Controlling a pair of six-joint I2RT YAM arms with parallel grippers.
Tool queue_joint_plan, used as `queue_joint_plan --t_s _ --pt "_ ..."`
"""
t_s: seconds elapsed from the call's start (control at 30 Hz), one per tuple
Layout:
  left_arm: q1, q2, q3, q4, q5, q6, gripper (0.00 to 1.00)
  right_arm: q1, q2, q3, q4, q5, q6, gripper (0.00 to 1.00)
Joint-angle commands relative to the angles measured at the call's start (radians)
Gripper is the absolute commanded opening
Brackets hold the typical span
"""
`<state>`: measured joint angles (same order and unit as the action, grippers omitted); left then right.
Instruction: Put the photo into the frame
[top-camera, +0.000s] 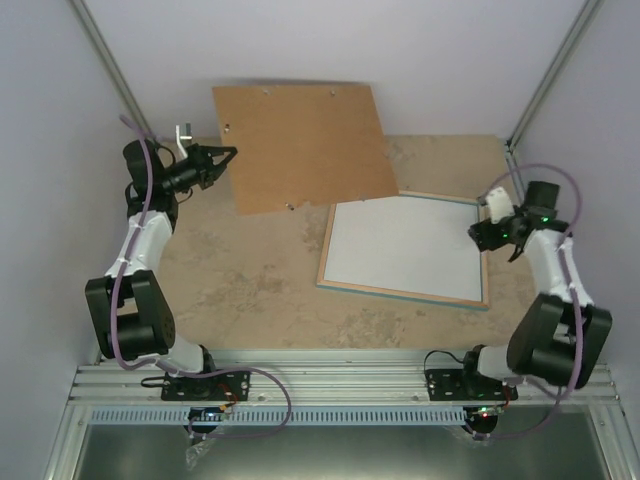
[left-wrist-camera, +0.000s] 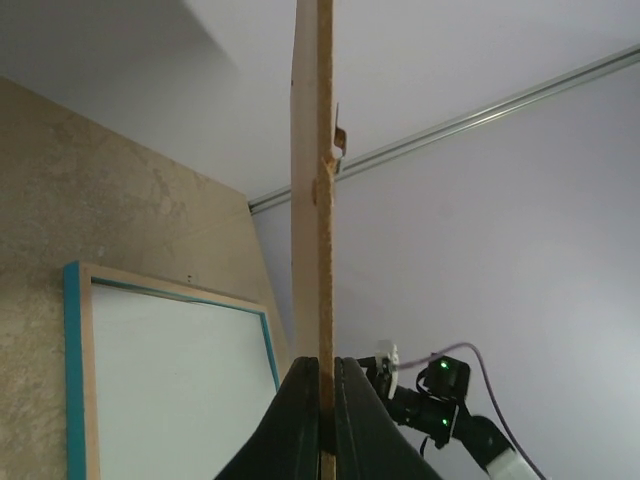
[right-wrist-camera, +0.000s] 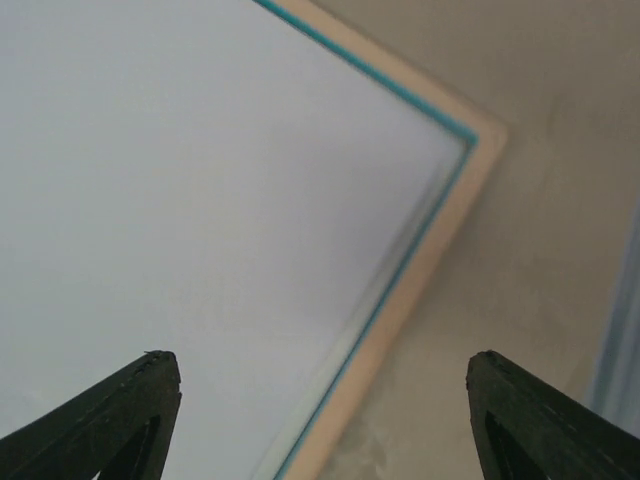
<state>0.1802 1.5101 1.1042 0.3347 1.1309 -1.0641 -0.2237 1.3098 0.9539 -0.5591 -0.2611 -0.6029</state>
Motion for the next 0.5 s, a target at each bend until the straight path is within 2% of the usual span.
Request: queue_joint_plan --t_s 0.0,0.17,0.47 --pt "-0.002 -0.053 -0.006 0.069 0.005 0.014 0.00 -0.188 0.168 0.090 -0.195 -0.197 0.053 0.75" --pt "-0.002 -0.056 -0.013 0.080 0.004 0.009 0.00 -0.312 0.377 0.164 -0.221 -0.229 0.127 0.63" --pt "-0.003 -0.053 -0.024 0.087 0.007 0.012 0.00 -0.313 0.539 0.207 -0.152 -0.260 0.214 0.55"
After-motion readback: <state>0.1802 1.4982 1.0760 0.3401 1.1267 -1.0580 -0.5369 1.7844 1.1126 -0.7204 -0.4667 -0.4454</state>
